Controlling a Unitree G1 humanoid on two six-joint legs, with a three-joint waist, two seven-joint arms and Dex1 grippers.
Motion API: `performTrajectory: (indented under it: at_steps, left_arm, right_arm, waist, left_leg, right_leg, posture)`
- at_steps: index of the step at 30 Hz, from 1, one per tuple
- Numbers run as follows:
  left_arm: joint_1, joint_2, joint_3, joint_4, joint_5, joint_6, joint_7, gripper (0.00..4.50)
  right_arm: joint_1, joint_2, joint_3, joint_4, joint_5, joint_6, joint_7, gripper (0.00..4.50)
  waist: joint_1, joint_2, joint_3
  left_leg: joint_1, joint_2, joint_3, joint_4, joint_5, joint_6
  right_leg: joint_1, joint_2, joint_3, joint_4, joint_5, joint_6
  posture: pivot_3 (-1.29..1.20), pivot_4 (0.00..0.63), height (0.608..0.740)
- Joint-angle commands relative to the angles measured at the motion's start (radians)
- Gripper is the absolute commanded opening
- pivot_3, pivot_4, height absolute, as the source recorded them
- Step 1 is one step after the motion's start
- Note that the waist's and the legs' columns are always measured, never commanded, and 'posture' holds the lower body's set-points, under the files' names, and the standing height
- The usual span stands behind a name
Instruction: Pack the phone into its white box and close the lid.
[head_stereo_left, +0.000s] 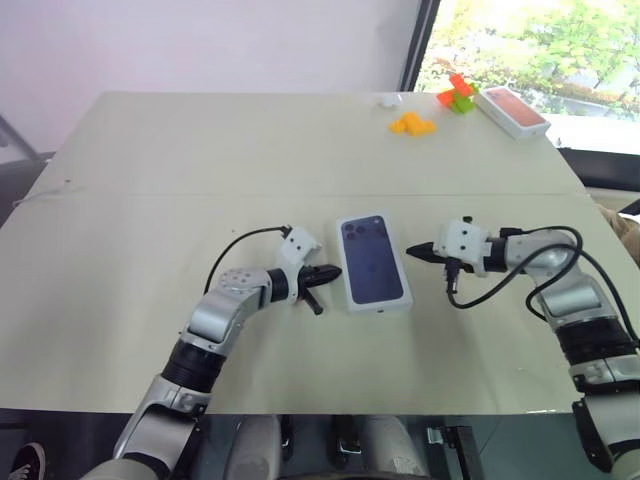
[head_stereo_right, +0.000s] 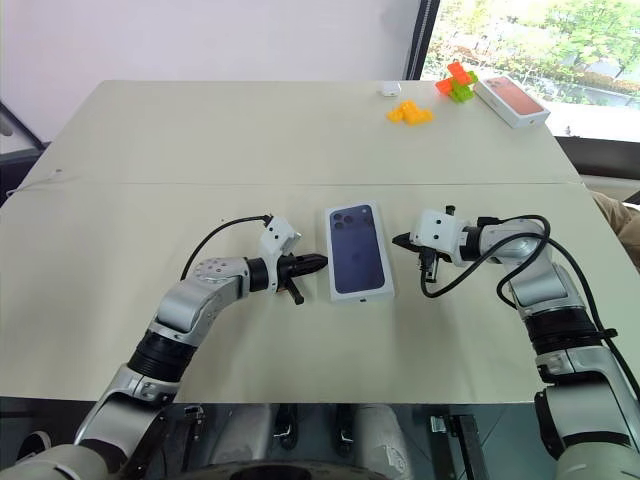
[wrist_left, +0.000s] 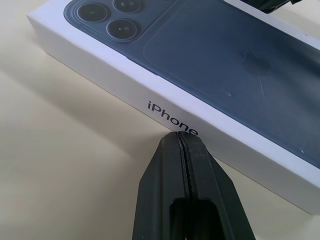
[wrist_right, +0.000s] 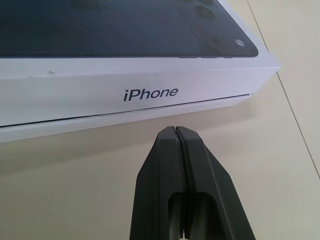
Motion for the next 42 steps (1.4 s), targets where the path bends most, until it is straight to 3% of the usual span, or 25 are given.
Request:
performTrajectory:
  at_steps: [1, 19, 24, 32, 42]
  left_arm:
    - [-0.004, -0.025, 0.016, -0.045, -0.036, 0.031, 0.002, 0.0]
    - [-0.015, -0.067, 0.079, -0.103, -0.097, 0.099, 0.035, 0.0]
    - [-0.02, -0.021, 0.101, -0.135, -0.11, 0.134, 0.021, 0.0]
    - [0.036, 0.081, 0.028, -0.149, -0.062, 0.097, -0.018, 0.0]
    - [-0.001, 0.018, -0.083, -0.017, 0.009, 0.036, -0.026, 0.0]
  right_arm:
    - [-0.011, -0.007, -0.013, -0.017, 0.009, -0.01, 0.0, 0.02]
    - [-0.03, 0.003, -0.018, -0.036, 0.025, 0.014, 0.002, 0.02]
    - [-0.041, -0.015, -0.017, -0.006, -0.004, -0.01, -0.013, 0.02]
    - [-0.048, -0.012, -0.011, 0.003, -0.009, -0.02, -0.011, 0.02]
    - [-0.043, -0.072, 0.019, -0.059, -0.04, -0.019, 0.053, 0.02]
  waist:
    - [0.0, 0.0, 0.0]
    - [-0.001, 0.0, 0.0]
    - [-0.001, 0.0, 0.0]
    - [0.0, 0.0, 0.0]
    - [0.0, 0.001, 0.0]
  left_leg:
    - [0.0, 0.0, 0.0, 0.0, 0.0, 0.0]
    - [-0.001, 0.0, 0.0, 0.004, 0.0, 0.0]
    - [-0.001, 0.0, 0.0, 0.004, 0.0, 0.0]
    - [0.0, 0.001, 0.0, 0.004, 0.0, 0.0]
    - [-0.001, 0.0, 0.0, 0.006, -0.001, 0.001]
  right_leg:
    - [0.0, 0.0, 0.0, 0.0, 0.0, 0.0]
    - [0.0, 0.0, 0.0, 0.002, 0.0, 0.0]
    - [0.0, 0.0, 0.0, 0.002, 0.0, 0.0]
    - [0.0, 0.0, 0.0, 0.002, 0.001, -0.001]
    - [0.001, -0.001, 0.0, 0.002, 0.0, -0.001]
  posture:
    - [0.0, 0.15, 0.737]
    - [0.0, 0.15, 0.737]
    - [0.0, 0.15, 0.737]
    - [0.0, 0.15, 0.737]
    - [0.0, 0.15, 0.737]
